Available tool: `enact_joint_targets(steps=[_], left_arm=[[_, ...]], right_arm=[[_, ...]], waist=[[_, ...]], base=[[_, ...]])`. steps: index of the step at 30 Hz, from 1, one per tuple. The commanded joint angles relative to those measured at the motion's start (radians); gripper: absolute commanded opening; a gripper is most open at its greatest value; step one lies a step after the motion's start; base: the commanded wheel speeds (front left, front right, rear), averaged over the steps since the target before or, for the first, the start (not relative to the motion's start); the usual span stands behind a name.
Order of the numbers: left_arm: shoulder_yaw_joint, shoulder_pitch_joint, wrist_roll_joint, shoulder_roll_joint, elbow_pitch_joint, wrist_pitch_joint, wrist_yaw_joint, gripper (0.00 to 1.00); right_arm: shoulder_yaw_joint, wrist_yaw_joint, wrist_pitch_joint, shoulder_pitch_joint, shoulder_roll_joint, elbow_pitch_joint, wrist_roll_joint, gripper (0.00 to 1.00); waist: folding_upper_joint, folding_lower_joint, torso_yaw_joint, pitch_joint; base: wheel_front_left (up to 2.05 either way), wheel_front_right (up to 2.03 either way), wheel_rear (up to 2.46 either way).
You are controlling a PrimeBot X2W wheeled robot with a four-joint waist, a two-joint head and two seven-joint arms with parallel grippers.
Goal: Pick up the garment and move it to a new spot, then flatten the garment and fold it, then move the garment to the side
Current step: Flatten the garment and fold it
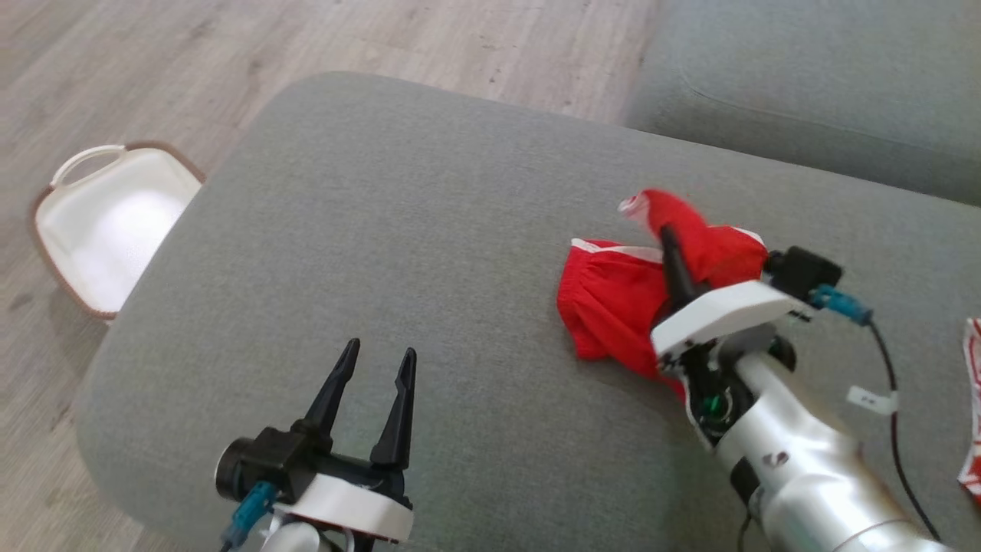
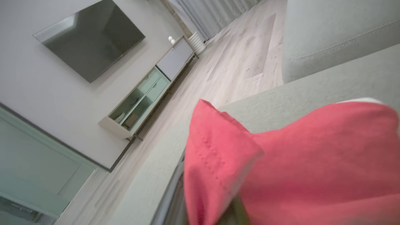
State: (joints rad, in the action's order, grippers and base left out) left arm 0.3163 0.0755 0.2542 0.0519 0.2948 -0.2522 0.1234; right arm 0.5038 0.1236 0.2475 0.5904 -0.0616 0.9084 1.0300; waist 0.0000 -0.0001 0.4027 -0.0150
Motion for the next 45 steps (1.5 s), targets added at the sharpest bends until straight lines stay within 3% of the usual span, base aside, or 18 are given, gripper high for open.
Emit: enact_joint_targets(steps=[1,11,17,18,19,26,34,38,43,44,45], left_arm=[[-0.035,0.031,-0.002,0.005,-0.025,-0.01,-0.001,1.0],[-0.031,0.025,0.004,0.003,-0.026,-0.01,0.0,1.0],[-0.03,0.038,0.009,0.002,-0.024,-0.01,0.0,1.0],[-0.03,0.039,0.009,0.002,-0.024,-0.01,0.0,1.0],[-0.031,0.04,0.01,0.001,-0.023,-0.01,-0.001,1.0],[-0.042,0.045,0.014,0.001,-0.02,-0.01,-0.004,1.0],[-0.061,0.04,0.013,0.0,-0.039,-0.01,-0.01,1.0],[-0.084,0.037,0.016,0.0,-0.076,-0.01,-0.014,1.0],[-0.104,0.032,0.014,-0.001,-0.119,-0.01,-0.019,1.0],[-0.104,0.032,0.014,-0.001,-0.119,-0.01,-0.019,1.0],[-0.108,0.03,0.013,-0.001,-0.125,-0.01,-0.02,1.0]], right_arm=[[0.028,0.007,0.005,0.012,0.011,-0.032,0.009,0.0],[0.22,0.007,0.011,0.02,0.011,-0.048,0.1,0.0],[0.334,0.007,-0.01,0.029,0.011,0.003,0.126,0.0],[0.361,0.007,-0.023,0.032,0.011,0.022,0.121,0.35],[0.386,0.007,-0.037,0.034,0.011,0.04,0.116,1.0],[0.509,0.007,-0.067,0.055,0.011,0.091,0.071,1.0],[0.504,0.007,0.0,0.104,0.011,0.129,0.002,1.0],[0.354,0.007,0.014,0.165,-0.02,0.146,-0.136,1.0],[0.046,0.007,0.014,0.072,-0.077,-0.012,-0.403,1.0],[0.046,0.007,0.014,0.072,-0.077,-0.012,-0.403,1.0],[-0.02,0.007,0.014,0.029,-0.076,-0.058,-0.463,1.0]], waist=[[0.0,0.0001,0.011,0.003],[0.0,0.0001,0.044,-0.013],[0.0,0.0001,0.048,-0.028],[0.0,0.0001,0.047,-0.029],[0.0,0.0001,0.046,-0.029],[0.0,0.0001,0.011,-0.017],[0.0,0.0001,-0.054,0.013],[0.0,0.0001,-0.111,0.027],[0.0,0.0001,-0.168,0.031],[0.0,0.0001,-0.168,0.031],[0.0,0.0001,-0.179,0.032]], base=[[0.0,0.0,0.0],[0.0,0.0,0.0],[0.0,0.0,0.0],[0.0,0.0,0.0],[0.0,0.0,0.0],[0.0,0.0,0.0],[0.0,0.0,0.0],[0.0,0.0,0.0],[0.0,0.0,0.0],[0.0,0.0,0.0],[0.0,0.0,0.0]])
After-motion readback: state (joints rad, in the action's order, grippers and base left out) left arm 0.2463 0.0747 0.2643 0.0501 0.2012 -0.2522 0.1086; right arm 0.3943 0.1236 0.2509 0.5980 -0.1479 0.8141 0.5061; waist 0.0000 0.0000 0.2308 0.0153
